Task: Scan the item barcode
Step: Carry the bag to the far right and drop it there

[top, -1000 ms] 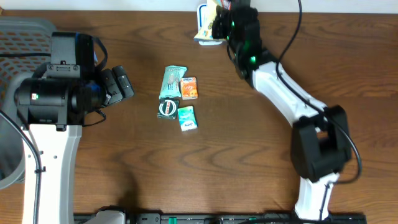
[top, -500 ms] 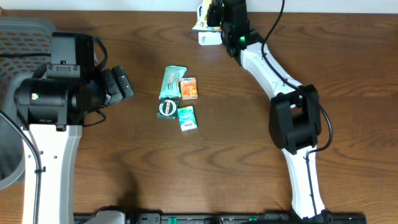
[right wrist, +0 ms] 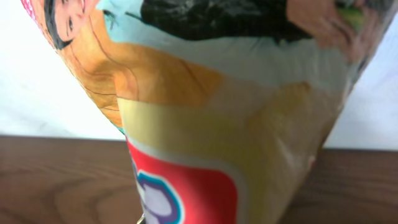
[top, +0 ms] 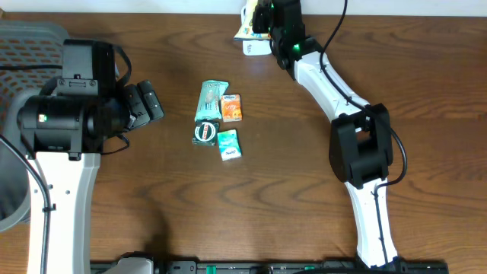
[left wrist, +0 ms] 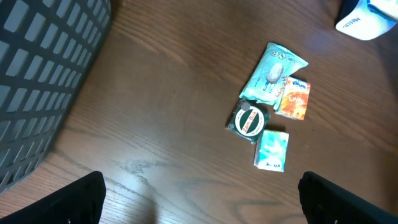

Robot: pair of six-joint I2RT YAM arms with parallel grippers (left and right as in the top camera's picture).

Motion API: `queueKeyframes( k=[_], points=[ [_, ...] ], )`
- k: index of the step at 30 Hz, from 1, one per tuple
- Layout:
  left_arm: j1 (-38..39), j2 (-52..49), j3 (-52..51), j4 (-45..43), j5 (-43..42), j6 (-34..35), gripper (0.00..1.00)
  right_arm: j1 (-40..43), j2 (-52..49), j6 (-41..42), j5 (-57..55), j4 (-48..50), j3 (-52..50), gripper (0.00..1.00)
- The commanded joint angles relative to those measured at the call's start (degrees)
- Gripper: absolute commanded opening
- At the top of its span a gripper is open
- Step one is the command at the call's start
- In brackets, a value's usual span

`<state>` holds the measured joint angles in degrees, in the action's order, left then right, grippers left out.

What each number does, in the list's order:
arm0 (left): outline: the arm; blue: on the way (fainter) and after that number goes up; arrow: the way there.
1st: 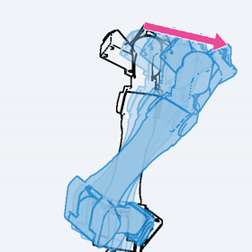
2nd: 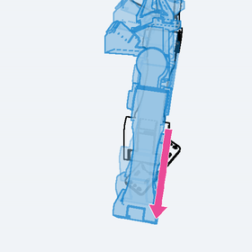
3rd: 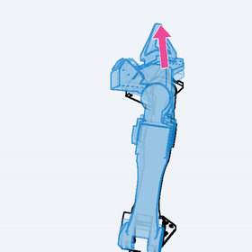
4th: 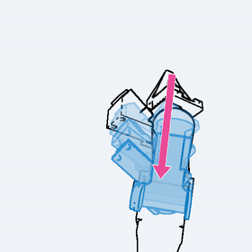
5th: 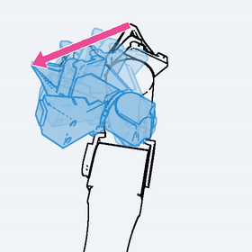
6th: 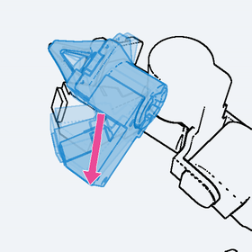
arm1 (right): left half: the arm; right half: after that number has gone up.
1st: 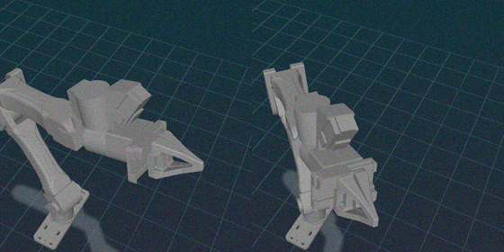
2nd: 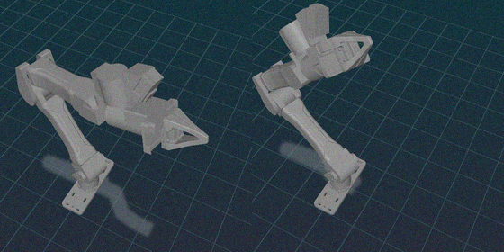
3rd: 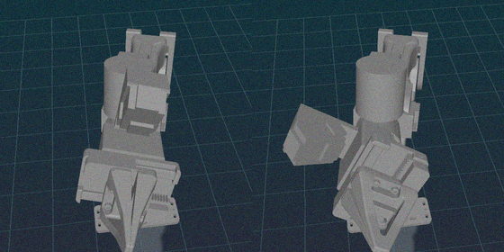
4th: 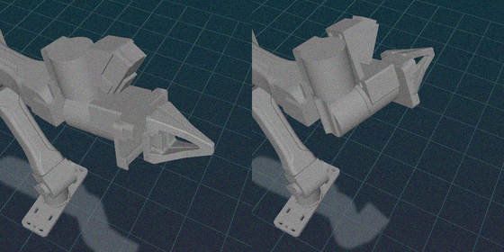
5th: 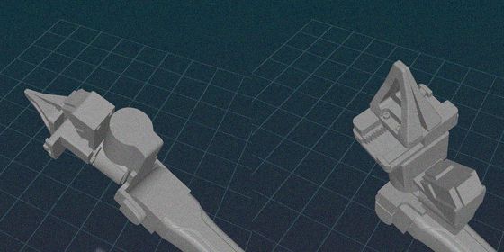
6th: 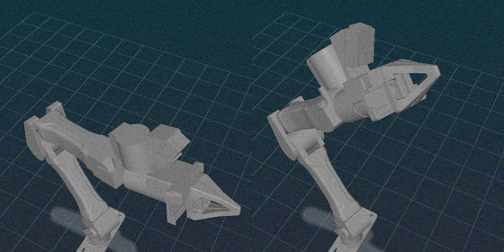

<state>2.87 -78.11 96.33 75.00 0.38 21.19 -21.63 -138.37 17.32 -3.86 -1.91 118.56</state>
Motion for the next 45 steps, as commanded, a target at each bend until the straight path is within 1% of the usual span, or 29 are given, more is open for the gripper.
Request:
queueKeyframes(
  k=[1,3,7,9,11,14,18,22,25,29,36,37,39,40,41,42,45],
  points=[
    [-0.17,0.26,0.13,0.24,0.72,0.68,0.98,-0.22,0.35,-2.47,0.76,-0.11,2.03,0.01],
    [-0.17,0.26,0.13,0.24,0.72,0.68,0.98,0.20,0.90,-4.90,0.09,-0.11,2.05,0.01],
    [-0.20,0.26,0.13,0.24,0.72,0.68,0.98,2.16,3.52,-4.98,-5.22,-2.12,2.08,0.01],
    [-0.20,0.26,0.13,0.24,0.72,0.68,0.98,3.78,5.44,-5.60,-6.62,-4.37,2.08,0.01],
    [-0.17,0.26,0.13,0.24,0.72,0.68,0.98,6.05,7.61,-7.91,-6.93,-7.74,2.08,0.01],
    [-0.17,0.26,0.13,0.24,0.72,0.68,0.98,10.03,10.67,-11.61,-7.89,-14.47,2.08,0.01],
    [-0.17,0.26,0.13,0.22,0.72,0.68,0.97,15.82,13.35,-17.29,-12.59,-25.27,2.08,0.01],
    [-0.20,0.26,0.13,0.24,0.72,0.68,0.98,22.21,13.62,-23.26,-18.29,-35.71,2.08,0.01],
    [-0.20,0.26,0.13,0.24,0.72,0.68,0.98,27.41,13.09,-28.94,-19.12,-41.51,1.46,0.01],
    [-0.17,0.26,0.13,0.24,0.72,0.68,0.98,33.99,12.31,-32.46,-19.15,-45.66,-0.39,0.01],
    [-0.17,0.26,0.13,0.24,0.72,0.68,0.98,43.58,12.24,-32.46,-19.15,-46.34,-6.80,0.01],
    [-0.20,0.26,0.13,0.24,0.72,0.68,0.98,44.63,12.24,-32.35,-19.04,-46.36,-7.54,0.04],
    [-0.20,0.26,0.13,0.24,0.72,0.68,0.98,46.40,12.24,-32.35,-17.42,-46.51,-8.94,0.23],
    [-0.17,0.26,0.13,0.24,0.72,0.68,0.98,47.04,12.24,-32.28,-16.83,-46.51,-9.38,0.45],
    [-0.20,0.26,0.13,0.24,0.72,0.68,0.97,47.50,12.24,-31.41,-16.76,-46.51,-9.64,0.65],
    [-0.17,0.26,0.13,0.24,0.72,0.68,0.97,47.95,12.24,-30.34,-16.81,-46.47,-9.66,0.99],
    [-0.17,0.26,0.13,0.22,0.72,0.68,0.97,48.46,12.44,-28.44,-17.22,-46.25,-9.49,0.99]
  ],
)
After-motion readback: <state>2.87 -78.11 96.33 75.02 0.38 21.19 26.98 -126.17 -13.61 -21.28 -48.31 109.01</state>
